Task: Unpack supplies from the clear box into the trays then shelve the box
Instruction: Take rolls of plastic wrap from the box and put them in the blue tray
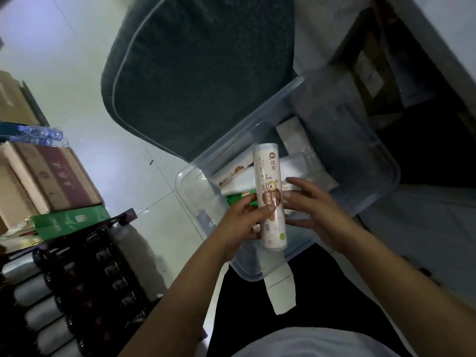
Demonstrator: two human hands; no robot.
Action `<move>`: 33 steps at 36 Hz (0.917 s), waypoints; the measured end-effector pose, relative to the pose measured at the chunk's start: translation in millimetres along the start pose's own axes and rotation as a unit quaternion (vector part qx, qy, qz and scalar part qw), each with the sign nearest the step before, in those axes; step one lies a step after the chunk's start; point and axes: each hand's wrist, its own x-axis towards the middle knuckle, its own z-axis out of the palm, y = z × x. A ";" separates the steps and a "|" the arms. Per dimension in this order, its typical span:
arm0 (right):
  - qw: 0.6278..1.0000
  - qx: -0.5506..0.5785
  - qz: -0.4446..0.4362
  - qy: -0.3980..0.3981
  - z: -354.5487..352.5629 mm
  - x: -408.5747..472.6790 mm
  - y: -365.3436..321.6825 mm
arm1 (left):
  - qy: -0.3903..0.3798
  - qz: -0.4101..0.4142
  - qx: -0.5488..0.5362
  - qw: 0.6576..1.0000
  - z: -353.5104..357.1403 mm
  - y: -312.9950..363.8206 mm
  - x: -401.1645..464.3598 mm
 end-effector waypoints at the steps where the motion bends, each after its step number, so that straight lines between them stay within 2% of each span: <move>1: 1.000 0.012 -0.004 -0.021 2.7 -1.7 -3.9 | -0.002 0.004 -0.003 1.000 0.6 3.4 -7.1; 5: 0.995 0.006 -0.034 -0.091 9.4 -9.5 -16.1 | -0.011 0.023 -0.016 1.000 7.1 12.1 -26.6; 13: 0.997 -0.014 -0.039 -0.069 3.7 -11.5 -13.5 | 0.013 0.047 0.015 0.999 24.2 3.7 -37.6; 17: 0.998 -0.037 -0.044 -0.025 -2.8 -6.4 -4.6 | -0.004 0.002 -0.012 1.000 12.2 0.1 -25.5; 20: 0.995 -0.056 -0.060 0.056 -9.5 0.1 4.8 | 0.076 -0.033 -0.003 0.997 -3.2 -5.6 -1.7; 22: 0.987 -0.069 -0.084 0.117 -14.9 2.6 10.8 | 0.140 -0.023 0.068 0.988 -13.1 -11.3 19.1; 24: 0.980 -0.079 -0.095 0.156 -21.3 3.8 16.3 | 0.177 0.002 0.160 0.971 -21.6 -15.7 41.7; 28: 0.975 -0.075 -0.081 0.190 -32.9 2.8 23.4 | 0.179 0.015 0.341 0.923 -35.9 -20.7 88.6; 33: 0.958 -0.137 -0.111 0.224 -36.9 -4.1 26.0 | 0.156 -0.038 0.564 0.810 -55.5 -28.3 137.2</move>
